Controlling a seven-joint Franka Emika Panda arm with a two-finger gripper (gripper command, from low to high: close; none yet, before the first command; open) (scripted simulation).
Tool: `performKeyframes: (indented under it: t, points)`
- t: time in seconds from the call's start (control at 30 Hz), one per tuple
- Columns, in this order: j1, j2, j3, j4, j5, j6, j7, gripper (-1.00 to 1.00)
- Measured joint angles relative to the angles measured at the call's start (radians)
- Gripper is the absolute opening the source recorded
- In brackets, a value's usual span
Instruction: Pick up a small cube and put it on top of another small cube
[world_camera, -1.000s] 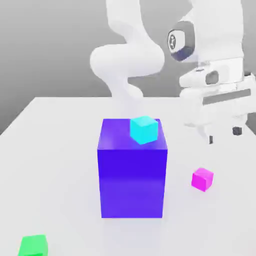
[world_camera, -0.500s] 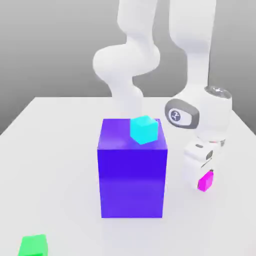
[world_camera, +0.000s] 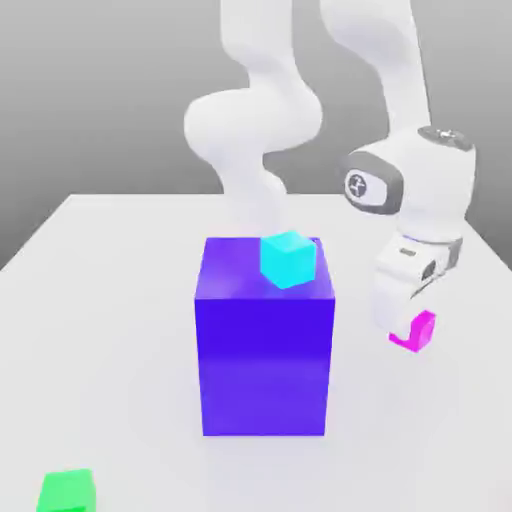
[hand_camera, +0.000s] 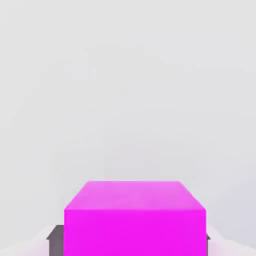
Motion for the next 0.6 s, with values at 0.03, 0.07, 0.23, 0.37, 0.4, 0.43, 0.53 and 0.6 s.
performKeyframes:
  t: [0.03, 0.07, 0.23, 0.37, 0.4, 0.43, 0.53, 0.6]
  points:
    - [-0.036, 0.012, -0.029, 0.032, 0.012, -0.019, -0.005, -1.00]
    - [-0.080, 0.026, -0.049, 0.066, 0.021, -0.039, -0.008, -1.00]
    - [-0.279, 0.108, -0.154, 0.236, 0.050, -0.137, -0.013, -1.00]
    - [-0.395, 0.174, -0.251, 0.368, 0.072, -0.214, -0.018, -1.00]
    - [-0.421, 0.187, -0.275, 0.396, 0.077, -0.230, -0.020, -1.00]
    - [-0.446, 0.200, -0.298, 0.423, 0.083, -0.246, -0.021, -1.00]
    - [-0.521, 0.236, -0.365, 0.496, 0.099, -0.290, -0.028, -1.00]
    - [-0.569, 0.269, -0.410, 0.538, 0.101, -0.315, -0.028, -1.00]
